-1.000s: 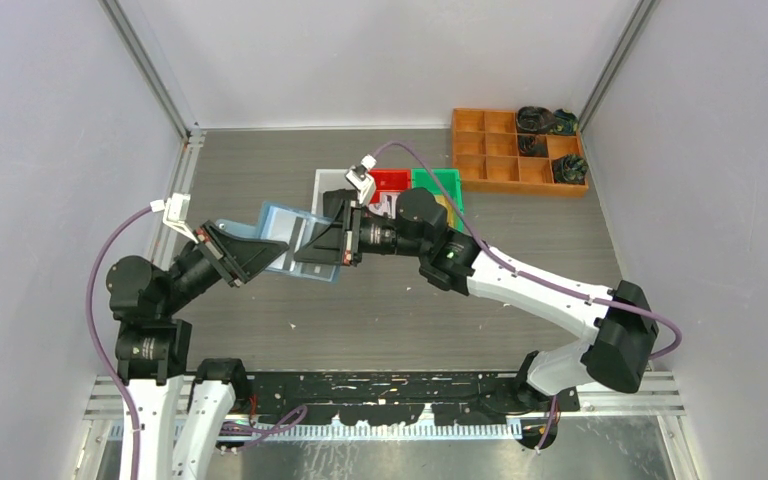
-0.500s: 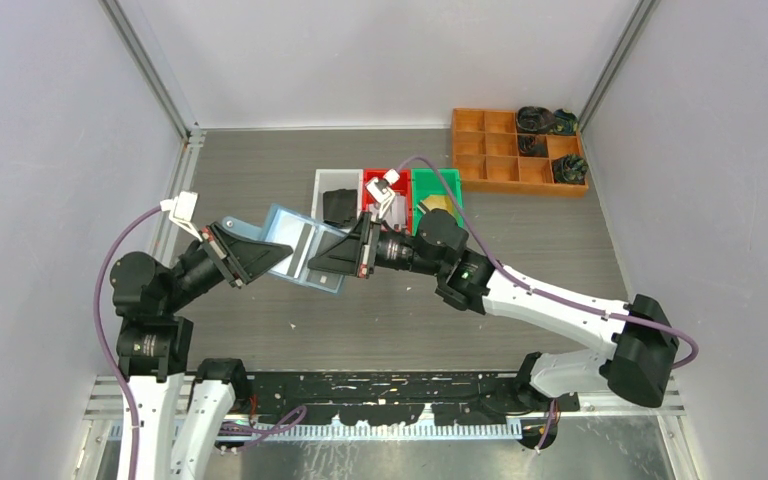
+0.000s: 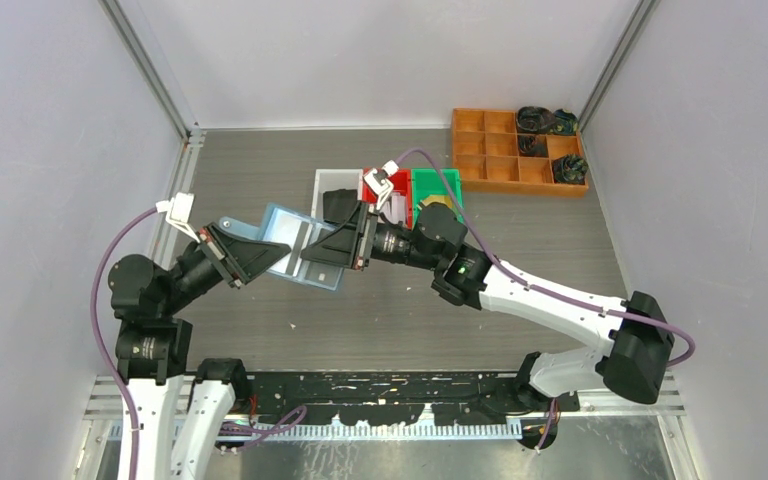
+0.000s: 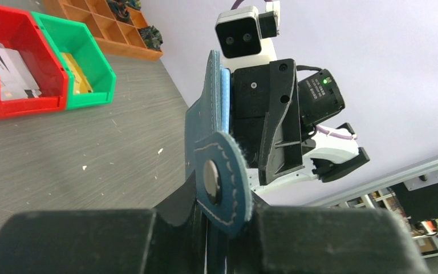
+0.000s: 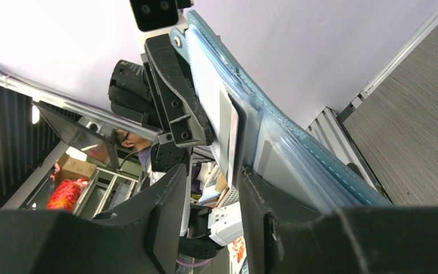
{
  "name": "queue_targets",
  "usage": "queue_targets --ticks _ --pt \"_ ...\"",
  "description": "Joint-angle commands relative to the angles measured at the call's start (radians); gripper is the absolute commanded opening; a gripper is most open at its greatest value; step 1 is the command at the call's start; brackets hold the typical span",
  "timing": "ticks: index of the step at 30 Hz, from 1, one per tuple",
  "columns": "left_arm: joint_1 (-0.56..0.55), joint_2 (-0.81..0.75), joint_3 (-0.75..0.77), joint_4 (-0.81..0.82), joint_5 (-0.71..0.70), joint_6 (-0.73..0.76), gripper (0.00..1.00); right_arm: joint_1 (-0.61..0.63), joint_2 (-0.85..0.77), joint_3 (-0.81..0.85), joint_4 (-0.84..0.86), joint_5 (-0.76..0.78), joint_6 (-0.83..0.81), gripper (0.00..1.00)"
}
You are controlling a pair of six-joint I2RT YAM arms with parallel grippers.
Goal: Take the credit cards out of the card holder
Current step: Remove the credit card from the card holder.
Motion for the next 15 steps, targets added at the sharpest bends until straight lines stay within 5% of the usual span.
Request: queue_targets --ticks 1,7,15 --pt "-0.006 -0.027 0.063 0.075 0.058 0.014 0.13 0.009 0.023 0.071 -0.124 0.08 -0.051 0.45" --pt "-0.006 -0.035 0.052 0.073 0.077 0.05 0.15 0.039 0.057 0.127 -0.159 0.127 -0.075 0.4" --pt "-0.006 -0.05 0.026 0.021 0.09 0.134 0.22 0.067 0.085 0.188 -0.187 0.183 -0.089 0.09"
